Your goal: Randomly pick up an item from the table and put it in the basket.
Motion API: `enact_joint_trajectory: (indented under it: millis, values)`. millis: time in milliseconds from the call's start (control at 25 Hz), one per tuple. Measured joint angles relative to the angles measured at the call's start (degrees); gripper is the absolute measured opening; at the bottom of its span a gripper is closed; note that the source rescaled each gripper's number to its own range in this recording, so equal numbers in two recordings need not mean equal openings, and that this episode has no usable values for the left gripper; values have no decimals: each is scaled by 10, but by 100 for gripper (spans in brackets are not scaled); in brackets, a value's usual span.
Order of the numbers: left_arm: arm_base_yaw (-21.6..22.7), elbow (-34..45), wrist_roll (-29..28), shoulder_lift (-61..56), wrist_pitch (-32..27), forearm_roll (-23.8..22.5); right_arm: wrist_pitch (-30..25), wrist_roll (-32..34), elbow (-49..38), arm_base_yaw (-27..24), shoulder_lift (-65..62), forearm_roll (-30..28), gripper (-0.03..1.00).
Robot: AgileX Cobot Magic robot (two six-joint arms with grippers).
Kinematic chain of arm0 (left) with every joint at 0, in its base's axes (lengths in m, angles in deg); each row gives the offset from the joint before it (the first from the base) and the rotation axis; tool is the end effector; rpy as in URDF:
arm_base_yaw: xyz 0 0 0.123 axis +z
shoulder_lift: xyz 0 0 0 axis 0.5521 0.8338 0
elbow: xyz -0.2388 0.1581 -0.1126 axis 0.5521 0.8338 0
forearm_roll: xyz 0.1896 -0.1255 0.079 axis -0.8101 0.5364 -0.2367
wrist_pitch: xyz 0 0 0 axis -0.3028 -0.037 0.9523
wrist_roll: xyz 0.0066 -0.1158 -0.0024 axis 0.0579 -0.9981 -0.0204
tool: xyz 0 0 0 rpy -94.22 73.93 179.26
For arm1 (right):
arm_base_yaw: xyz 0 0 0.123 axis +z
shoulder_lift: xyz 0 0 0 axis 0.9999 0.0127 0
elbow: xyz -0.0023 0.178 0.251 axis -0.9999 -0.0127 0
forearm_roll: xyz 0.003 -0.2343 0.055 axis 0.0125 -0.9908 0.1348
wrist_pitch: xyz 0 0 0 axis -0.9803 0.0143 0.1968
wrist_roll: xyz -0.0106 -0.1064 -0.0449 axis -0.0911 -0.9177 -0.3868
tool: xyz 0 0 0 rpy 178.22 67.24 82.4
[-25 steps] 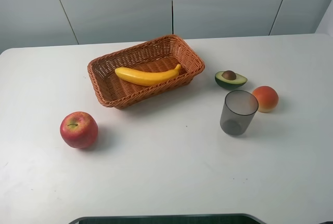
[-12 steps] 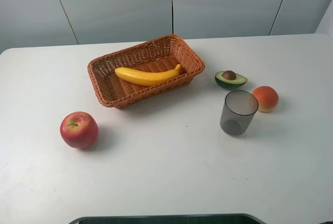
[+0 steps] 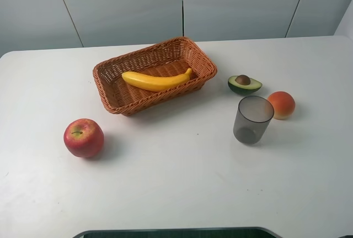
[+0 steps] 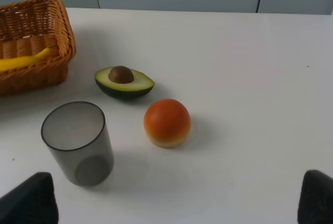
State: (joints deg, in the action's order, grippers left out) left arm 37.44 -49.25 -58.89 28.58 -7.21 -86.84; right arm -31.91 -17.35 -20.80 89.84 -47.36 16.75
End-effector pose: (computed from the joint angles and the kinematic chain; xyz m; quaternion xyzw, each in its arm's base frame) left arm -0.0193 0.0134 0.2624 -0.0528 0.8514 0.0777 0.5160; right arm -0.0189 0.0093 0.2606 -0.0393 0.8586 0.0296 0.5102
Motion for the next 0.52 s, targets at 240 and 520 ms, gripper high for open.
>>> enact_joint_trajectory:
  millis: [240,520]
  values:
    - [0,0,0,0,0,0,0,4,0,0,0,-1,100]
    - [0,0,0,0,0,0,1,4,0,0,0,-1,100]
